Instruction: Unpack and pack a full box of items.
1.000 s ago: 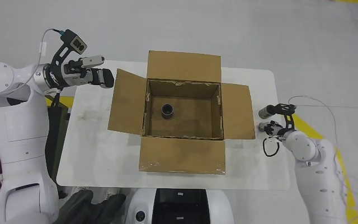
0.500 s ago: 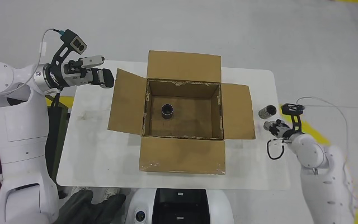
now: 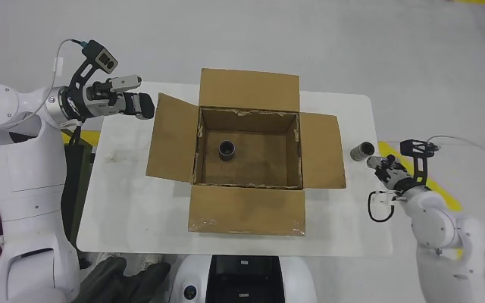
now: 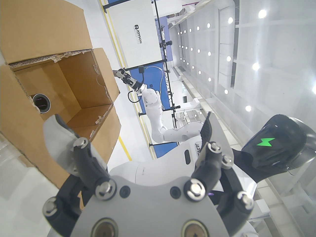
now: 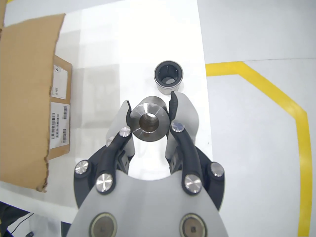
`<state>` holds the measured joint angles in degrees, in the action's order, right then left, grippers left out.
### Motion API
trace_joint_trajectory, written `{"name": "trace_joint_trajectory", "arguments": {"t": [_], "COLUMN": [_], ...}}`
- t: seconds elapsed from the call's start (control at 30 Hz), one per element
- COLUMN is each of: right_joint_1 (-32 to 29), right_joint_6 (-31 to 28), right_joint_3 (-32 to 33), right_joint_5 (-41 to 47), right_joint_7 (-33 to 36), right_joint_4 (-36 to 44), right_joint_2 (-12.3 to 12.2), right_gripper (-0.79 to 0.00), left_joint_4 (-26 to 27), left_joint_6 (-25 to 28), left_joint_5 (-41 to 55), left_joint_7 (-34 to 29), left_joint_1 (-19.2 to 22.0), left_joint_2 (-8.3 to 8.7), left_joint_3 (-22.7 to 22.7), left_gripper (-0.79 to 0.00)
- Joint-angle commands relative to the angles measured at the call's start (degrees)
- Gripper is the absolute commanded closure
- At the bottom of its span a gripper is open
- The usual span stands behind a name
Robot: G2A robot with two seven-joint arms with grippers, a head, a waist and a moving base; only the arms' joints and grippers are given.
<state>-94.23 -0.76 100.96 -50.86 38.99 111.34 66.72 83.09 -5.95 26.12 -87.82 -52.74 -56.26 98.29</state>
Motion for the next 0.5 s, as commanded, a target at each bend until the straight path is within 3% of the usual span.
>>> {"name": "trace_joint_trajectory", "arguments": {"t": [0.0,0.47], "right_joint_1": [-0.8,-1.4], "right_joint_6": [0.3,-2.2], "right_joint_3": [0.4,-2.2], "right_joint_5": [0.7,1.2], "right_joint_7": [-1.7,-9.1], "right_joint_4": [1.3,7.1], "right_joint_2": [0.1,0.4], "right_gripper": [0.000,0.000], "left_joint_4": [0.0,0.0], "left_joint_6": [0.0,0.0], "left_joint_5": [0.0,0.0], "left_joint_7": [0.0,0.0], "left_joint_1": [0.0,0.0], "left_joint_2": [0.00,0.00], "left_joint_3": [0.0,0.0], "left_gripper": [-0.785,-0.785]}}
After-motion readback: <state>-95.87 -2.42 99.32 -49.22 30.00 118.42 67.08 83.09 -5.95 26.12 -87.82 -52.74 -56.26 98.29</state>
